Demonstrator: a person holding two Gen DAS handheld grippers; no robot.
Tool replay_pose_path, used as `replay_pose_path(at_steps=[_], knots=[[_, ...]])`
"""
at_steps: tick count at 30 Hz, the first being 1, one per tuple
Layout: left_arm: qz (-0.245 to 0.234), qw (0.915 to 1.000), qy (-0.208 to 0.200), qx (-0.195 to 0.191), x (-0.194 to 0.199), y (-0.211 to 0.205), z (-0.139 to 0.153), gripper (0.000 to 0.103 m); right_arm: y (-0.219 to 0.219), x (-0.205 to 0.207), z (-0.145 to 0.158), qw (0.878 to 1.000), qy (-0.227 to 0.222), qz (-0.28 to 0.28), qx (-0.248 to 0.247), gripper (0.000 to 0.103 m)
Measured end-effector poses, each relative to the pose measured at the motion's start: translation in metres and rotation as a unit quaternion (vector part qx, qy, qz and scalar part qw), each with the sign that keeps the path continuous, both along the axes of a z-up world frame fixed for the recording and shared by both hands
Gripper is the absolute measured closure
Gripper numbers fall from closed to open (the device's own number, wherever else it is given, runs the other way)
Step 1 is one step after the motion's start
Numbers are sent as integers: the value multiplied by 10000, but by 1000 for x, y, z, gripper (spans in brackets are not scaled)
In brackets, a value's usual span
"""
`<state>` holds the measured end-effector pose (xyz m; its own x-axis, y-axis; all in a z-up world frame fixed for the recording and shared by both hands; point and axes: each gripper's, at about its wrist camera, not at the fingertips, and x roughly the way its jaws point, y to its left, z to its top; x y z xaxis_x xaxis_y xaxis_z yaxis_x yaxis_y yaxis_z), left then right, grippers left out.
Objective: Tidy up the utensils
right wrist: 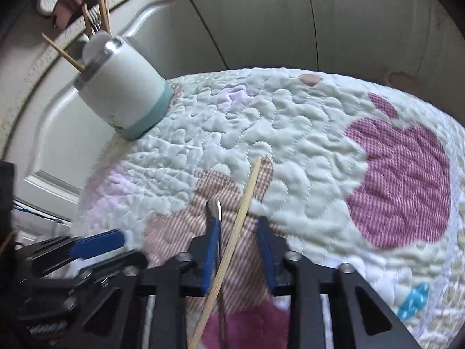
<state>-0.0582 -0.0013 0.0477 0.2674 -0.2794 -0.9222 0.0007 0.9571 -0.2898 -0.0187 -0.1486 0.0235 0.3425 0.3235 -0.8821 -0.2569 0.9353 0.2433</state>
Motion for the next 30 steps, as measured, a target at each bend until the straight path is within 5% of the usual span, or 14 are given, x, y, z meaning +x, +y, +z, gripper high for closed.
replay_pose_path(at_steps=[8, 12, 16, 21, 30], knots=[[-108, 9999, 2, -10, -1, -4, 2, 54, -46, -16, 16, 9999, -97, -30, -81, 99], [-967, 9949, -248, 152, -13, -38, 8, 54, -87, -31, 20, 9991, -65, -140, -398, 99], [-2003, 9791, -256, 247, -33, -66, 5, 54, -121, -43, 14, 9981, 69, -376, -485, 99], [-2215, 9748, 120, 218, -43, -73, -8, 54, -129, -60, 10, 9988, 127, -364, -291, 99], [-2439, 9598, -255, 1364, -61, -117, -14, 53, -135, -64, 9, 9989, 133, -425, -132, 99]])
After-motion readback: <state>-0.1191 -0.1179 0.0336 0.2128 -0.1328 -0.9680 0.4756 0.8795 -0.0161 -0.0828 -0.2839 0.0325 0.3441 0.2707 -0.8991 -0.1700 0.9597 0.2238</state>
